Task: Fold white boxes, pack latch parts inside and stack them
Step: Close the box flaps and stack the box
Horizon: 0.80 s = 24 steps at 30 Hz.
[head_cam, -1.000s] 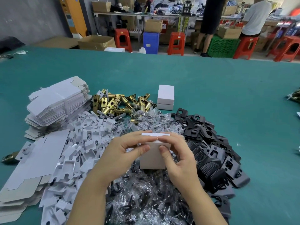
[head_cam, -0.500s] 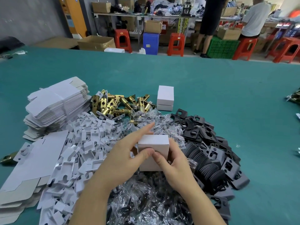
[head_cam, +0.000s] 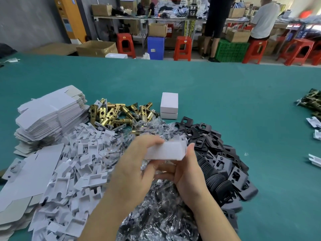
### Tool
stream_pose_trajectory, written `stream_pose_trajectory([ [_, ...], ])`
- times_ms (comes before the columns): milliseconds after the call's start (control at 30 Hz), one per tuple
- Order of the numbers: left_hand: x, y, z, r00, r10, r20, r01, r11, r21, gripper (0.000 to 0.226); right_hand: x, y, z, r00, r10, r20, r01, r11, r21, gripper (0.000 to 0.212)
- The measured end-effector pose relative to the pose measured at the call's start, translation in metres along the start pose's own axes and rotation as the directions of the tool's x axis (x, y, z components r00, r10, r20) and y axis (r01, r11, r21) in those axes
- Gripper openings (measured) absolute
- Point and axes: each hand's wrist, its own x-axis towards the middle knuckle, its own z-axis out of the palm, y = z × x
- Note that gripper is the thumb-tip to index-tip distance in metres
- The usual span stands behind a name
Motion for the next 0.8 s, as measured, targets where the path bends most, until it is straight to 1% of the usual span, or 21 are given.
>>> stream_pose_trajectory([
  [33, 0.0, -0.002, 0.003, 0.999, 0.01, 0.038, -0.01, 1.0, 0.017, 0.068, -0.001, -0.002, -0.001, 1.0, 0.014, -0.009, -0.013, 0.995, 0.104, 0.074],
  [100, 0.0, -0.005, 0.006, 0.995, -0.002, 0.099, -0.001, 0.999, 0.035, 0.063, -0.001, -0.006, -0.005, 0.998, 0.031, -0.052, -0.016, 0.964, 0.266, 0.07],
  [167, -0.001, -0.01, 0.009, 0.985, -0.05, 0.162, 0.041, 0.997, 0.063, 0.054, 0.0, -0.007, -0.007, 0.994, 0.038, -0.103, -0.002, 0.945, 0.327, 0.067],
  [267, -0.003, -0.017, 0.009, 0.951, -0.156, 0.268, 0.16, 0.987, 0.006, 0.05, 0.002, -0.004, -0.006, 0.984, 0.051, -0.171, -0.001, 0.959, 0.283, 0.066],
  [333, -0.002, -0.018, 0.007, 0.937, -0.201, 0.285, 0.229, 0.971, -0.068, 0.049, 0.004, -0.003, -0.005, 0.978, 0.043, -0.204, 0.01, 0.968, 0.25, 0.068],
  [433, -0.002, -0.02, 0.006, 0.942, -0.213, 0.258, 0.249, 0.962, -0.115, 0.058, 0.007, -0.001, -0.006, 0.975, 0.024, -0.22, 0.033, 0.968, 0.251, 0.067],
  [533, -0.003, -0.023, 0.005, 0.918, -0.241, 0.316, 0.297, 0.945, -0.14, 0.071, 0.007, 0.0, -0.008, 0.977, 0.02, -0.212, 0.04, 0.961, 0.273, 0.065],
  [600, -0.002, -0.024, 0.003, 0.879, -0.289, 0.378, 0.388, 0.896, -0.216, 0.082, 0.008, 0.0, -0.009, 0.977, 0.017, -0.213, 0.043, 0.96, 0.276, 0.063],
  [633, -0.001, -0.024, 0.002, 0.862, -0.319, 0.394, 0.441, 0.855, -0.272, 0.08, 0.009, 0.0, -0.01, 0.976, 0.015, -0.218, 0.045, 0.963, 0.267, 0.063],
  [700, 0.001, -0.023, 0.002, 0.823, -0.434, 0.367, 0.555, 0.752, -0.355, 0.058, 0.01, 0.0, -0.01, 0.972, 0.008, -0.234, 0.049, 0.97, 0.237, 0.064],
  [733, 0.003, -0.022, 0.001, 0.793, -0.504, 0.343, 0.606, 0.71, -0.358, 0.048, 0.01, 0.001, -0.01, 0.97, 0.003, -0.242, 0.052, 0.974, 0.22, 0.065],
  [767, 0.005, -0.023, 0.001, 0.754, -0.564, 0.338, 0.656, 0.675, -0.337, 0.046, 0.011, 0.002, -0.01, 0.969, -0.002, -0.247, 0.053, 0.978, 0.2, 0.066],
  [800, 0.005, -0.024, 0.002, 0.706, -0.608, 0.364, 0.707, 0.63, -0.32, 0.047, 0.011, 0.002, -0.009, 0.969, -0.006, -0.247, 0.051, 0.983, 0.174, 0.066],
])
